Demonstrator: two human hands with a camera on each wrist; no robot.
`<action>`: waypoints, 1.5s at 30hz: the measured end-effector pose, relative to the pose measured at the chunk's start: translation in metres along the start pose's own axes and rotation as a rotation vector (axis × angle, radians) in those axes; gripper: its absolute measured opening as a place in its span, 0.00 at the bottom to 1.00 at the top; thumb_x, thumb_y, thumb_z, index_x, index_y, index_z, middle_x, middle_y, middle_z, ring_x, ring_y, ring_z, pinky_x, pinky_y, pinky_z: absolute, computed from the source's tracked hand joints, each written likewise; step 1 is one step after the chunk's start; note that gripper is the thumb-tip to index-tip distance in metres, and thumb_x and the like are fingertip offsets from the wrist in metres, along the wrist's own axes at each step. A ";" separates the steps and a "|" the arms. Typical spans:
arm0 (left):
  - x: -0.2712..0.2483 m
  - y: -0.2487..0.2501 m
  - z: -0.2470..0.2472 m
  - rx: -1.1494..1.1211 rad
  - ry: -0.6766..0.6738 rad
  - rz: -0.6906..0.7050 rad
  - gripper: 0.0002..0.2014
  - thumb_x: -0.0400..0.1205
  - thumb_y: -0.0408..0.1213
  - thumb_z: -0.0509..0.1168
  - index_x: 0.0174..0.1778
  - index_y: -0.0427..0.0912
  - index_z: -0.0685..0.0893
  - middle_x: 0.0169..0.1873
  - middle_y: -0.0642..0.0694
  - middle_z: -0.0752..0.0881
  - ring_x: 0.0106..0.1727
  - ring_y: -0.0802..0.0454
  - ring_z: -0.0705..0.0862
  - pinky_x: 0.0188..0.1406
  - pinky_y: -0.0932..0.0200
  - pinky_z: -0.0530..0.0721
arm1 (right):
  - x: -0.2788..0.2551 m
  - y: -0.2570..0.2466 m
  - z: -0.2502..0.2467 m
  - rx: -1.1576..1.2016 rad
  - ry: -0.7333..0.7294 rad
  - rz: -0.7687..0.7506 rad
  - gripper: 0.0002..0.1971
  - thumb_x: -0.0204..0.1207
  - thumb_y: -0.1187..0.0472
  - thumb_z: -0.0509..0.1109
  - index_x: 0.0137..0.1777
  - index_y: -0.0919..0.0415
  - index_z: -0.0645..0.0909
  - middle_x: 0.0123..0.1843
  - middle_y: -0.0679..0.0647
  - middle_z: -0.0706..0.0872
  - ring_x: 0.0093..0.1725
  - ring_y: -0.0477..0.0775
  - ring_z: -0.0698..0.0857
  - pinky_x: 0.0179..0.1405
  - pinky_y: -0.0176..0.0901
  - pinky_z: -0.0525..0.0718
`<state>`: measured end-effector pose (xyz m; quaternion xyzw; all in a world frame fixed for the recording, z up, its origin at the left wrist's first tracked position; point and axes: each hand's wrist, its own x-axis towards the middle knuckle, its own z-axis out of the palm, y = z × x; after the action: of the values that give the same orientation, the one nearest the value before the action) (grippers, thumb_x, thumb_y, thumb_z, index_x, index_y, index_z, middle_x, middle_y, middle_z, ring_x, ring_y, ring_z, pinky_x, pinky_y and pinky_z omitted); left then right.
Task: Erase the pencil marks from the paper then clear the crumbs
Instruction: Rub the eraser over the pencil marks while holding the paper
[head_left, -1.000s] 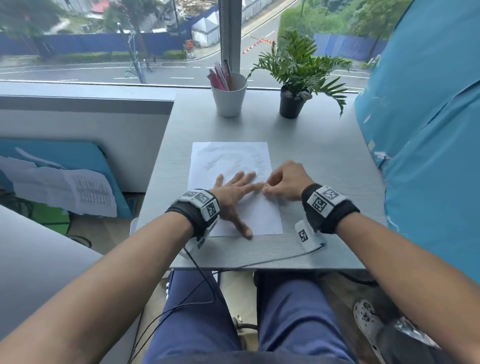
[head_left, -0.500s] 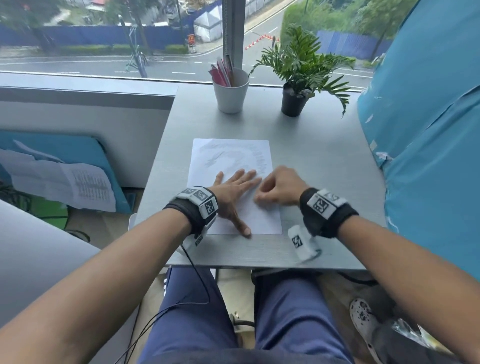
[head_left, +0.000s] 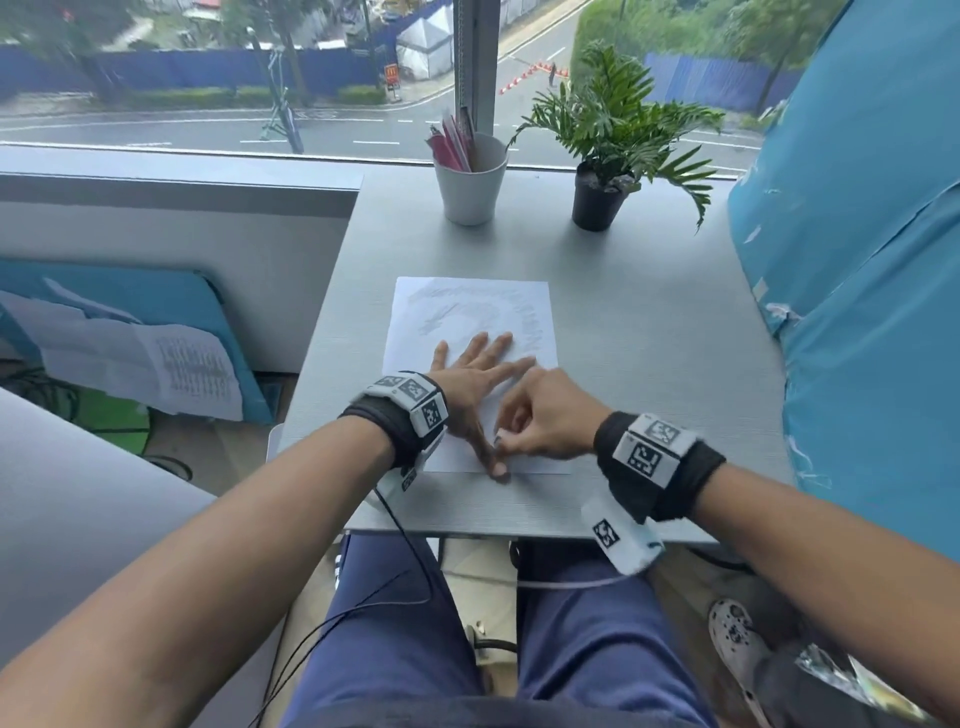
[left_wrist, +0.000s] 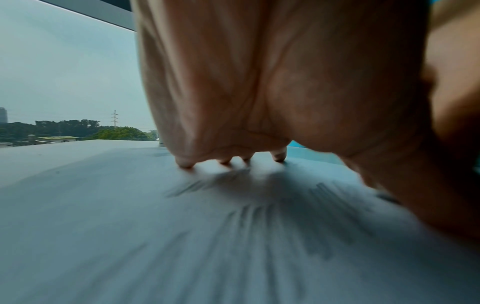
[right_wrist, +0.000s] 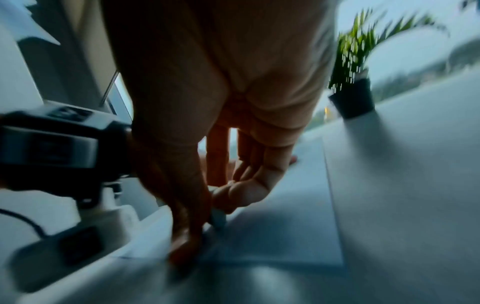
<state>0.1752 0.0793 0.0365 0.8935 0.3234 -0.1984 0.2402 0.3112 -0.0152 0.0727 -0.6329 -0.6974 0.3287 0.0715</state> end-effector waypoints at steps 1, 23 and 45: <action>0.001 -0.001 -0.001 -0.001 -0.003 0.000 0.77 0.50 0.70 0.83 0.84 0.68 0.33 0.83 0.55 0.24 0.81 0.49 0.20 0.75 0.26 0.24 | 0.001 0.004 -0.003 0.011 -0.021 0.002 0.02 0.68 0.59 0.79 0.38 0.58 0.92 0.30 0.45 0.86 0.27 0.39 0.80 0.27 0.25 0.73; -0.002 -0.001 -0.003 0.005 0.012 0.015 0.76 0.50 0.69 0.83 0.87 0.63 0.38 0.84 0.56 0.26 0.81 0.51 0.21 0.75 0.27 0.22 | 0.029 0.030 -0.041 0.106 0.320 0.237 0.06 0.66 0.55 0.81 0.37 0.56 0.92 0.30 0.48 0.88 0.30 0.38 0.82 0.31 0.26 0.74; -0.007 0.001 0.001 0.028 0.044 -0.084 0.70 0.56 0.80 0.72 0.85 0.64 0.34 0.84 0.54 0.27 0.85 0.48 0.26 0.76 0.18 0.34 | 0.007 0.025 -0.018 -0.039 0.254 0.195 0.02 0.66 0.60 0.79 0.37 0.57 0.93 0.28 0.46 0.86 0.30 0.40 0.81 0.30 0.27 0.75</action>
<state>0.1706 0.0749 0.0392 0.8865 0.3632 -0.1931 0.2118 0.3404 -0.0028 0.0707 -0.7353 -0.6242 0.2376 0.1146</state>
